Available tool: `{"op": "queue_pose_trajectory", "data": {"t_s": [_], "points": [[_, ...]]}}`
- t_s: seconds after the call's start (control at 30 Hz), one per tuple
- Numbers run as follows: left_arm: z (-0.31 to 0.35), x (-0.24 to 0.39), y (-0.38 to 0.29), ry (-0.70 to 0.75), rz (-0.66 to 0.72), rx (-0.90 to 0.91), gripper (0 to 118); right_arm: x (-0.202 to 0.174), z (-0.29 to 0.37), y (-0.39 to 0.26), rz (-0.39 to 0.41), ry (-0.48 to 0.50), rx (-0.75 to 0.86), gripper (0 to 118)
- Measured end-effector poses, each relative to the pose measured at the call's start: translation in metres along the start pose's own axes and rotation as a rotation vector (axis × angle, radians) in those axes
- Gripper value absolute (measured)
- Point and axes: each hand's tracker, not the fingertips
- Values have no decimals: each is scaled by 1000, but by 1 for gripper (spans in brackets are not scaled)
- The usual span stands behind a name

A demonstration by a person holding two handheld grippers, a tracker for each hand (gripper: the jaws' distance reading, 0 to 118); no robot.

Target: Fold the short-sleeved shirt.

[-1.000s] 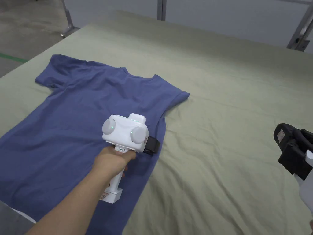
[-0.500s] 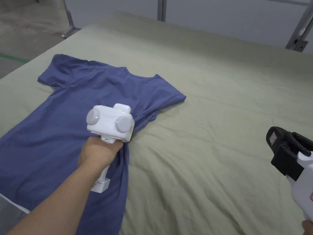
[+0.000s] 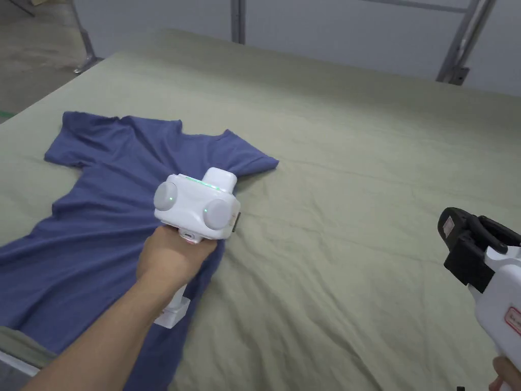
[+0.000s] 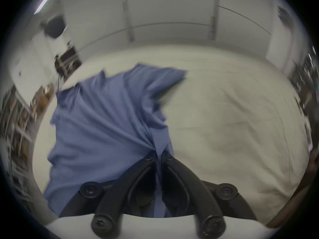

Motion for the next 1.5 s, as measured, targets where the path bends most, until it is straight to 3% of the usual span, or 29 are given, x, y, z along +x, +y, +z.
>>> {"op": "queue_pose_trajectory", "data": {"t_s": [0.1, 0.27, 0.37, 0.53, 0.63, 0.77, 0.97, 1.03, 1.07, 1.1, 1.13, 1.17, 1.23, 1.3, 1.4, 1.5], "points": [[11, 55, 21, -93, -42, 70, 5, 21, 19, -3, -20, -47, 5, 3], [23, 207, 37, -303, -143, 90, 5, 71, 69, -8, -44, -186, 5, 3], [32, 316, 38, -358, -340, 108, 5, 103, 103, -9, -51, -278, 7, 3], [71, 478, 9, -580, -465, 82, 5, 157, 158, -13, -86, -415, 24, 3], [117, 541, -23, -751, -557, 159, 5, 179, 189, -13, -88, -470, 55, 3], [123, 594, -72, -724, -711, 48, 5, 199, 211, -13, -102, -502, 60, 3], [107, 567, -84, -713, -603, -78, 5, 203, 218, -13, -104, -503, 75, 3], [116, 545, -72, -800, -478, -130, 10, 202, 218, -13, -105, -491, 79, 3], [130, 524, -62, -881, -395, -120, 54, 199, 218, -11, -111, -485, 85, 3], [138, 510, -53, -947, -354, -129, 107, 198, 219, -10, -115, -481, 95, 3], [148, 495, -44, -996, -343, -152, 118, 196, 221, -7, -120, -476, 105, 3], [171, 461, -37, -1064, -299, 2, 118, 193, 223, -4, -124, -472, 112, 3], [183, 423, 1, -1098, -205, 26, 118, 188, 229, 3, -123, -468, 142, 3], [214, 363, 19, -1009, -202, 166, 118, 179, 234, 11, -107, -464, 152, 3], [247, 249, 15, -929, -27, 459, 118, 162, 240, 16, -41, -454, 156, 3], [285, 156, 5, -675, 65, 673, 118, 145, 248, 12, -26, -441, 169, 3]]}}
